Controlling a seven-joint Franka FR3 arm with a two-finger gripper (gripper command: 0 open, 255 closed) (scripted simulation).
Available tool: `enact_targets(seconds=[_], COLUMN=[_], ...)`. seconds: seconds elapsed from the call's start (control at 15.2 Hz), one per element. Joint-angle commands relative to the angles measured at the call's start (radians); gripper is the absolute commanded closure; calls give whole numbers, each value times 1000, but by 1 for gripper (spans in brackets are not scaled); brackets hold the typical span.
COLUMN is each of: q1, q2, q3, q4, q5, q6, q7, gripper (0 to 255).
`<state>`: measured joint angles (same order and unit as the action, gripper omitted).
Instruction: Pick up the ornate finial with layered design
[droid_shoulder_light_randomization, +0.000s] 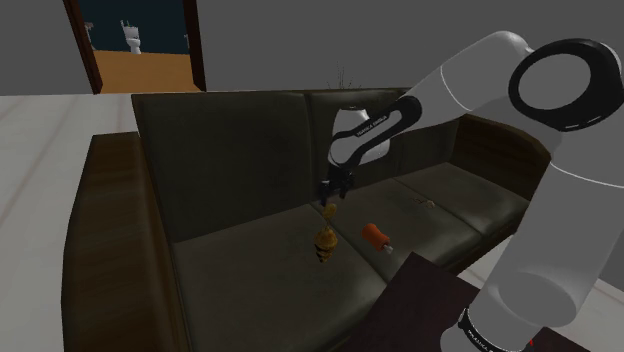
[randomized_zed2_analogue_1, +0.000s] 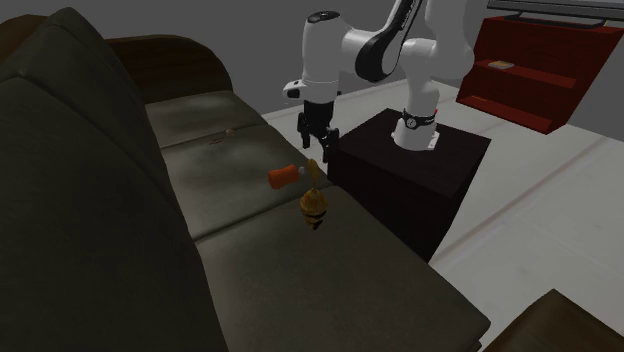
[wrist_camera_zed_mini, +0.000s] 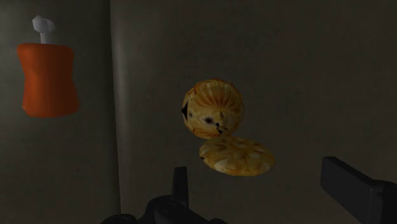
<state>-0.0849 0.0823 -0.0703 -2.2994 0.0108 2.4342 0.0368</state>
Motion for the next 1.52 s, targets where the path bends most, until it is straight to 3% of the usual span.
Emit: enact_targets(seconds=[0.0, 0.53, 0.59, 1.19, 1.45], q1=[0, -1, -1, -1, 0], q2=[47, 115, 117, 115, 73], q3=[0, 2, 2, 2, 0], q4=[16, 1, 1, 1, 9], q5=[-2, 7, 7, 7, 2], q6=[36, 119, 121, 119, 69], q7=[8, 2, 3, 2, 6], gripper=[0, 0, 255, 255, 255])
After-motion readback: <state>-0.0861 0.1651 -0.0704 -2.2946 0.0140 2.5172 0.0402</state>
